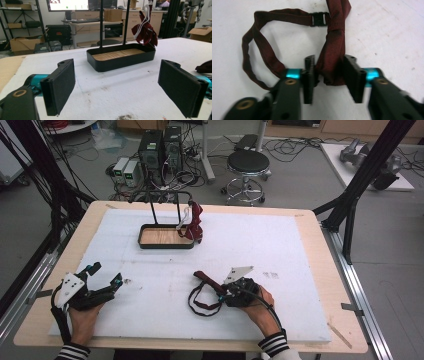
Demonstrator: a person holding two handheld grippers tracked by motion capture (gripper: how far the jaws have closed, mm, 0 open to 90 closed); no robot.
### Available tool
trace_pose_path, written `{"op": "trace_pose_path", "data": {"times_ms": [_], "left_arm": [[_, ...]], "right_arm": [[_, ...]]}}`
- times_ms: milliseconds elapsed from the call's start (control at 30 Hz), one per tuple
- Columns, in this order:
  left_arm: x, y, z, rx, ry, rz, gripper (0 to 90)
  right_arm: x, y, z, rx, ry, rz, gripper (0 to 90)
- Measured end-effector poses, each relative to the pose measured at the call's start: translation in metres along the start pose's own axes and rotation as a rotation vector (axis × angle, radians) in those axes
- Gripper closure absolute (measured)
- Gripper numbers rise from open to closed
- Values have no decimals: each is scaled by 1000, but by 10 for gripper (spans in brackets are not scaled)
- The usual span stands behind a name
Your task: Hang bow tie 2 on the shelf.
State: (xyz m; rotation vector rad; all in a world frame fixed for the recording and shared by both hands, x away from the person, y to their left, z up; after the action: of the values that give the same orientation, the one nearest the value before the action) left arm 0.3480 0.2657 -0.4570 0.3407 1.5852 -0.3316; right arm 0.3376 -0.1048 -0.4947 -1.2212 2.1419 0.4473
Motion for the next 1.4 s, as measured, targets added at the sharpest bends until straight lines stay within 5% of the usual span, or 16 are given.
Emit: {"op": "trace_pose_path", "data": {"times_ms": [167, 867, 1067, 1200, 1400], "left_arm": [[0, 0, 0, 0, 0, 0, 148], [1, 3, 2, -36, 20, -14, 144], [1, 2, 3, -13, 27, -10, 146], [0, 1, 3, 27, 36, -63, 144], [-9, 0, 4, 55, 44, -33, 143]], "right_arm": [[2, -7, -3, 24, 2, 48, 778], [-4, -11, -10, 23, -55, 60, 805], [-8, -12, -15, 5, -105, 65, 808], [-12, -12, -19, -9, -141, 68, 812], [-15, -11, -23, -23, -176, 63, 817]]}}
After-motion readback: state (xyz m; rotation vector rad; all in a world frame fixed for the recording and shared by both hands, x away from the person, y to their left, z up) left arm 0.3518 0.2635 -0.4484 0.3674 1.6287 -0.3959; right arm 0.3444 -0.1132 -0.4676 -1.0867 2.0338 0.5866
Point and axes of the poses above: each handheld gripper's, and its own axes: z roughly forward along the jaws, x roughly out of its underside, y roughly to its left, the point moved 9 cm from there along z, roughly forward along the jaws, and after that the axes turned 1 degree about -x, right-handed, at the moved point
